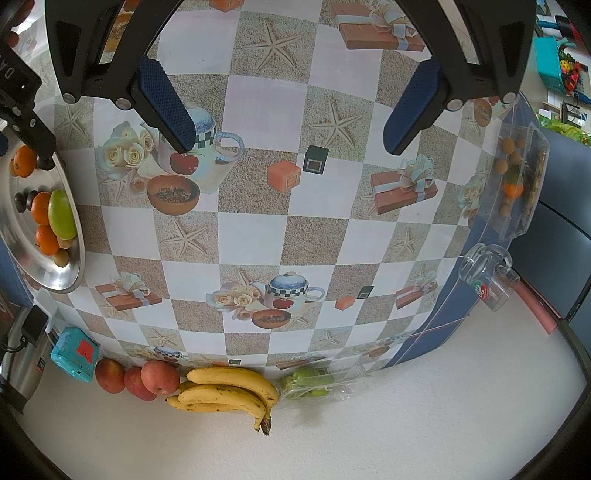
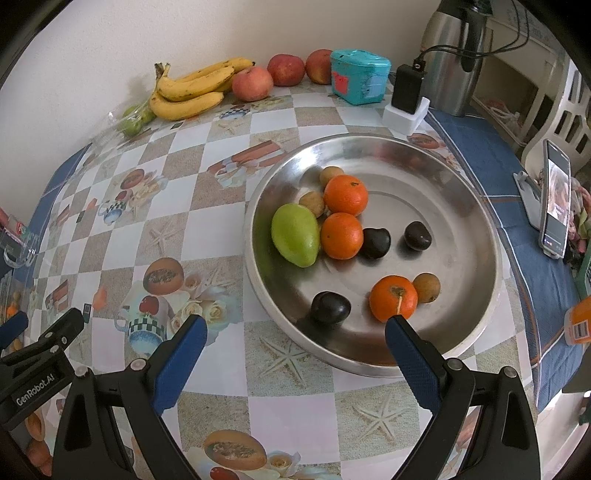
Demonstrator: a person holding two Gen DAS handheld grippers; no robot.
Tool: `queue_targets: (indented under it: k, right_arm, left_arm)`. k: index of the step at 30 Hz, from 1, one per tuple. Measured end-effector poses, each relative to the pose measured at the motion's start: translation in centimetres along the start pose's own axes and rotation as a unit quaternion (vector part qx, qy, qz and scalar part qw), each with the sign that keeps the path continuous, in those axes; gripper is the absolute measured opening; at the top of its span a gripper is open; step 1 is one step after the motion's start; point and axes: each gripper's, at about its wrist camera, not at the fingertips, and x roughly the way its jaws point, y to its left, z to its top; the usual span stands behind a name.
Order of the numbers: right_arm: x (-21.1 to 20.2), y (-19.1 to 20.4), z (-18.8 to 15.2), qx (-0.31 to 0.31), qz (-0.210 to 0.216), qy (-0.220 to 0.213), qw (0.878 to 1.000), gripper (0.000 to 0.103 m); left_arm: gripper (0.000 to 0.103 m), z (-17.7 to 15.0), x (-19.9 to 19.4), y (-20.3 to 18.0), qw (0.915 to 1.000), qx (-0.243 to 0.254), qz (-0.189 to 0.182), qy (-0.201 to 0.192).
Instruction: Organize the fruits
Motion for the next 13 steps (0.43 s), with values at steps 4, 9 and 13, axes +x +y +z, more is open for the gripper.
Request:
queue_targets:
  k: [4, 9, 13]
  right_arm:
    - [-0.2, -0.5, 0.0, 0.012, -0.002, -0.004, 1.0, 0.097]
    - [-0.4, -1.2, 0.2, 0.026, -0.006, -0.009, 1.0, 0.097]
    - [-0.4, -1.3, 0.2, 0.03, -0.004, -0.009, 1.0, 0.097]
  left_arm:
    - [0.103, 0.0, 0.0, 0.0, 1.0, 0.0, -0.002, 0.0]
    - [0.103, 0.0, -0.5, -0.3, 0.9999, 0.001, -0.01, -0.014]
    - [0.103, 0.0, -0.6, -0.2, 0.9998, 0.004, -0.011, -0.014]
